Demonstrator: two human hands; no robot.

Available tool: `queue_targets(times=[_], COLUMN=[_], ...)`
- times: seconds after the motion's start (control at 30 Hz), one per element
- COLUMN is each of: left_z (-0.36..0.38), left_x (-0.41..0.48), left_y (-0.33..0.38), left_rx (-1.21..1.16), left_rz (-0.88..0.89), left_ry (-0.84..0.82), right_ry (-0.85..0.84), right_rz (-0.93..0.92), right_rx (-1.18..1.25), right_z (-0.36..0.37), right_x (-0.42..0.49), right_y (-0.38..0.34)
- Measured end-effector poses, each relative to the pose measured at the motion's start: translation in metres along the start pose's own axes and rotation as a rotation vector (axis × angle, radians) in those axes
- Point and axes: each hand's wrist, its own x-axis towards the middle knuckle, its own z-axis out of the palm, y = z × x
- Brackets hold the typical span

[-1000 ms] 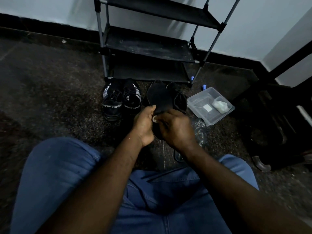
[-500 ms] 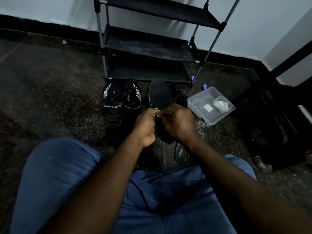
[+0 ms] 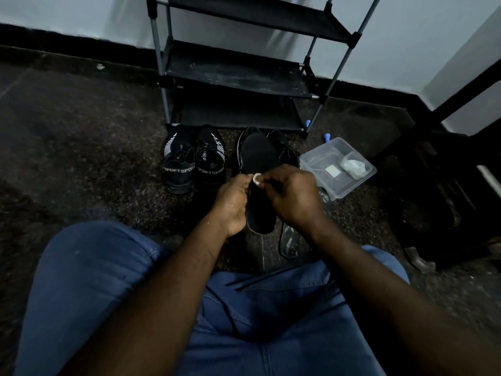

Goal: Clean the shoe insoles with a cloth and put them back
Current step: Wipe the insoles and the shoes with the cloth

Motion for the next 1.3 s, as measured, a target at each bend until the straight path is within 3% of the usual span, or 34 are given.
queue_targets(times=[0.23, 0.4, 0.5, 0.6, 0.83, 0.97, 1.13, 1.3], left_z=[-0.003, -0.002, -0.005, -0.002, -0.008, -0.003, -0.003, 0.001], left_x=[-0.001, 0.0, 0.004, 0.001, 0.002, 0.001, 0.003, -0.004], left_y=[0.002, 0.005, 0.004, 0.002, 0.007, 0.006, 0.001, 0.004], left_rx=[-0.075, -0.096, -0.072, -0.083, -0.107, -0.08, 0.014, 0.01], left_rz=[-0.048, -0.035, -0.024, -0.058, -0.057, -0.073, -0.04, -0.071], left_ry=[0.086, 0.044, 0.034, 0.022, 0.103, 0.051, 0.046, 0.1], right_ry=[-0.191, -0.301, -0.106, 0.019, -0.161, -0.256, -0.018, -0.124], right_rz=[-0.05, 0.162, 0.21, 0.129, -0.047, 0.067, 0.034, -0.013], right_rx=[0.015, 0.274, 0.333, 0.144, 0.018, 0.127, -0.013, -0.07], right_z=[0.031, 0.014, -0.001, 0.003, 0.036, 0.022, 0.005, 0.021], right_x=[-0.032, -0.034, -0.019, -0.006, -0.033, -0.031, -0.006, -0.011], right_y=[-0.01, 0.002, 0.007, 0.008, -0.014, -0.008, -0.006, -0.013])
